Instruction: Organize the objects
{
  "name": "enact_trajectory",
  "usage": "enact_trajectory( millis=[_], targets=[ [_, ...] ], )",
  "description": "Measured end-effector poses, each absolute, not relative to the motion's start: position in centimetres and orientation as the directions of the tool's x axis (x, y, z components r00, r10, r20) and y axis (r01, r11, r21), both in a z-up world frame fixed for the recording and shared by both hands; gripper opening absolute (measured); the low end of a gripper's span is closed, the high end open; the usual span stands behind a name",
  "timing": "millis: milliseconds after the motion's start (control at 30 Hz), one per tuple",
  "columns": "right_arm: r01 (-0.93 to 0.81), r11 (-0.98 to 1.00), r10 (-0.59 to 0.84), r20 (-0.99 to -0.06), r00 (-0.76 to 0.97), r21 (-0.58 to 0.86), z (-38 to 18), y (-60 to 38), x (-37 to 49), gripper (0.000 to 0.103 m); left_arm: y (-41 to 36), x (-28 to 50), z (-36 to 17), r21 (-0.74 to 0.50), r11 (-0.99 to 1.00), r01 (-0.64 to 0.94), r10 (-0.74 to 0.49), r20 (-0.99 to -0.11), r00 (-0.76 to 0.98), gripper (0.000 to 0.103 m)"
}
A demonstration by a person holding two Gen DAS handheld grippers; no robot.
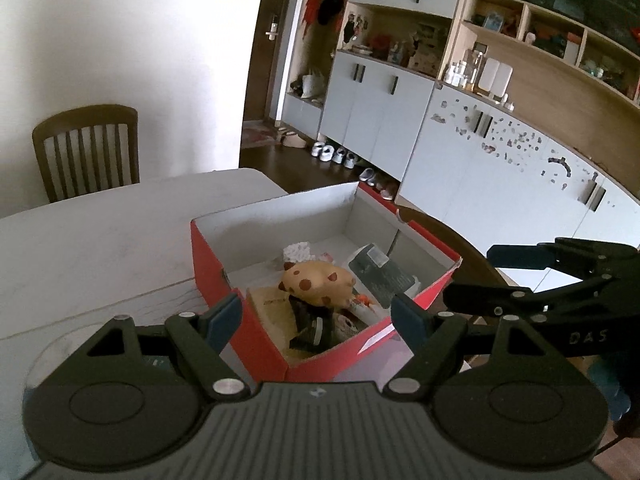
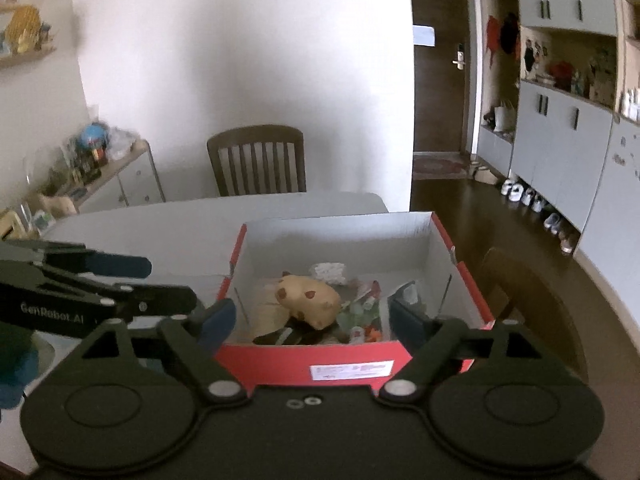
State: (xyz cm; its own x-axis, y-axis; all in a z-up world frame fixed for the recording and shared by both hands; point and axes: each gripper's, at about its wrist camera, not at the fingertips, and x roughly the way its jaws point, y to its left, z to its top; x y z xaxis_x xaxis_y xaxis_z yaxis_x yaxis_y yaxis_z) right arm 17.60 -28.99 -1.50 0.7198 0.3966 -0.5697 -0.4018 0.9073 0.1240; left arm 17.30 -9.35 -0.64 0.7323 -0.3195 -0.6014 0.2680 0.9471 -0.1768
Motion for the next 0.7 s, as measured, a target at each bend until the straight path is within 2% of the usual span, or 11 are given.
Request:
enact_trajectory(
  millis=[100, 167, 267, 700],
  targets=[
    [-0.397, 0.907, 0.403, -0.559, 0.724, 0.141, -1.5, -29.1, 16.7, 0.090, -9.4, 16.6, -0.5, -0.173, 0.948, 0.266, -0.316, -0.597, 0.737, 0.087],
    [-0.400, 0.904, 0.412, -0.551, 0.726, 0.149, -1.5, -29.1, 16.2, 0.095, -9.3, 16.2, -0.5, -0.169, 0.949, 0.266, -0.314, -0.592, 0.742, 0.095],
    [-0.391, 0.905, 0.416, -0.536, 0.735, 0.166, -1.3, -29.1, 15.4, 0.103, -9.1, 15.5, -0.2, -0.158, 0.952, 0.261, -0.303, -0.584, 0.753, 0.101],
    [-0.357, 0.921, 0.383, -0.524, 0.761, 0.156, -0.8, -29.0, 13.3, 0.103, -9.0, 13.6, 0.7, -0.123, 0.964, 0.234, -0.262, -0.561, 0.785, 0.102]
  ],
)
